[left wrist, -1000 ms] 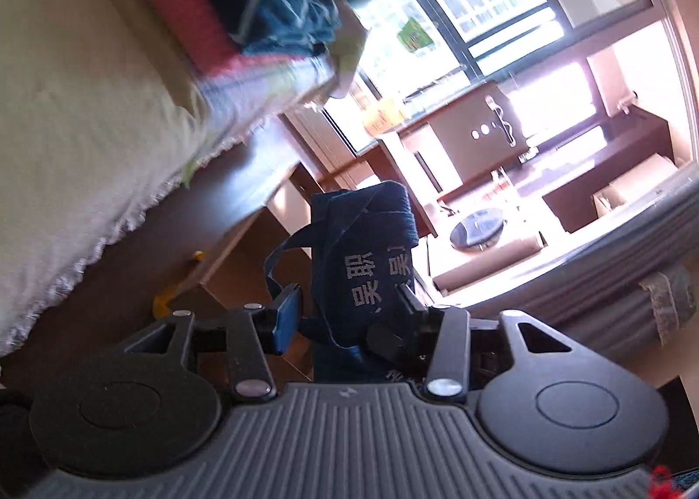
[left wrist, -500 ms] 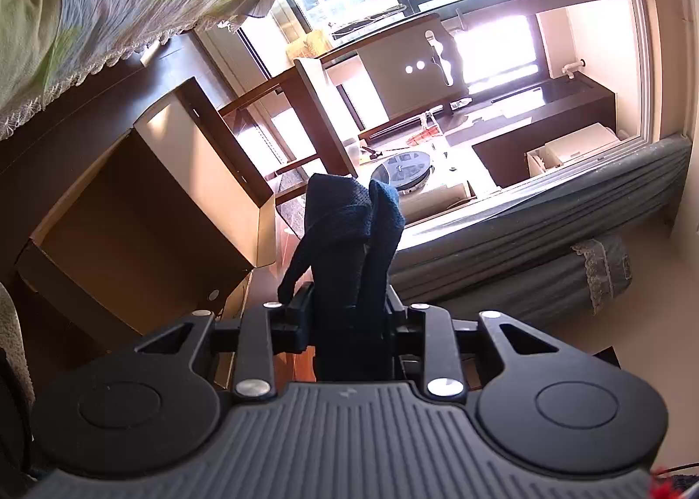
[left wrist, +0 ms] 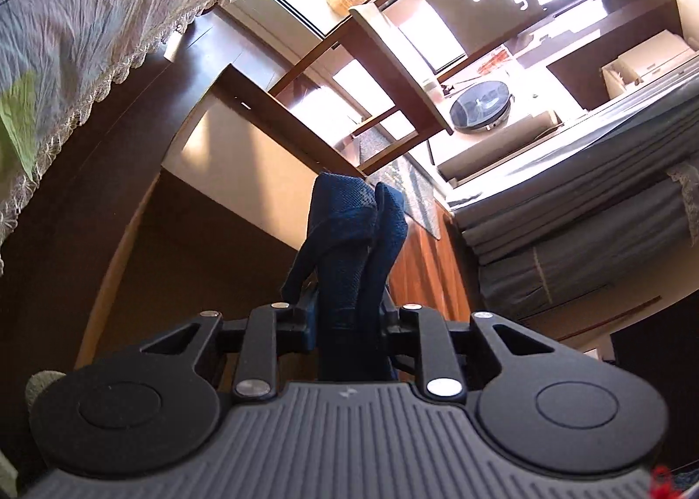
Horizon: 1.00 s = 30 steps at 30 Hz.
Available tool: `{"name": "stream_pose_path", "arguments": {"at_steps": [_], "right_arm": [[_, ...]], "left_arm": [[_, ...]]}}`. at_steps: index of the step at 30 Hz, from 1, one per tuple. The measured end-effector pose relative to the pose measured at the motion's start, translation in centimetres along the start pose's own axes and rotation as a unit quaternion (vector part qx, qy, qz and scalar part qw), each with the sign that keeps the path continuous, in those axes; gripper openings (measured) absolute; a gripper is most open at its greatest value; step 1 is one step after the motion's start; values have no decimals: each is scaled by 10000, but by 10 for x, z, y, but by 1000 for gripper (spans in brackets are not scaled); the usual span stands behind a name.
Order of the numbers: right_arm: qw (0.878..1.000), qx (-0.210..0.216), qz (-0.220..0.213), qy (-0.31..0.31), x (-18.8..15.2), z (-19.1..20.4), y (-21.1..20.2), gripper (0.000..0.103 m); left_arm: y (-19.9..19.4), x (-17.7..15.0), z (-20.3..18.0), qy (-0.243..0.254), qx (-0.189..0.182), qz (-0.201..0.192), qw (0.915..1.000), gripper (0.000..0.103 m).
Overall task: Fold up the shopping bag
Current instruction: 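Carry the bundle with the right gripper down into the cardboard box, then lower the bundle onto the box floor and press it flat with the right gripper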
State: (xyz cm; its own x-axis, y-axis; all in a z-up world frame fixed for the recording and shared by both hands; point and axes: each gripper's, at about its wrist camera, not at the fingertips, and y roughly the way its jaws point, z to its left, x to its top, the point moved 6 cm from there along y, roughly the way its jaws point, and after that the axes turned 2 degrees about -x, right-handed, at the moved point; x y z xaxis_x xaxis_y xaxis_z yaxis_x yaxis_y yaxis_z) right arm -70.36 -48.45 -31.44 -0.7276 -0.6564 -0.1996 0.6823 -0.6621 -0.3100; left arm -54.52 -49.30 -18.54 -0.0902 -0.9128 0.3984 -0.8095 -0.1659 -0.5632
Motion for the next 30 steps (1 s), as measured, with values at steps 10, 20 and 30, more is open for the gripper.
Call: {"name": "stream_pose_path", "arguments": {"at_steps": [10,20,30], "right_arm": [[9592,-2202,-847,-1556,27,-10,22,43],[9511,-2742,-498,-1332,37,-54,66,19],[9648,-2283,-984,-858,68,-44,62,23]], "left_arm": [[86,-13,54,921,948,787,9881,27],[119,-17,86,1228,1898,820,9707,27],[134,-36,65,2368,2465,993,9345,28]]}}
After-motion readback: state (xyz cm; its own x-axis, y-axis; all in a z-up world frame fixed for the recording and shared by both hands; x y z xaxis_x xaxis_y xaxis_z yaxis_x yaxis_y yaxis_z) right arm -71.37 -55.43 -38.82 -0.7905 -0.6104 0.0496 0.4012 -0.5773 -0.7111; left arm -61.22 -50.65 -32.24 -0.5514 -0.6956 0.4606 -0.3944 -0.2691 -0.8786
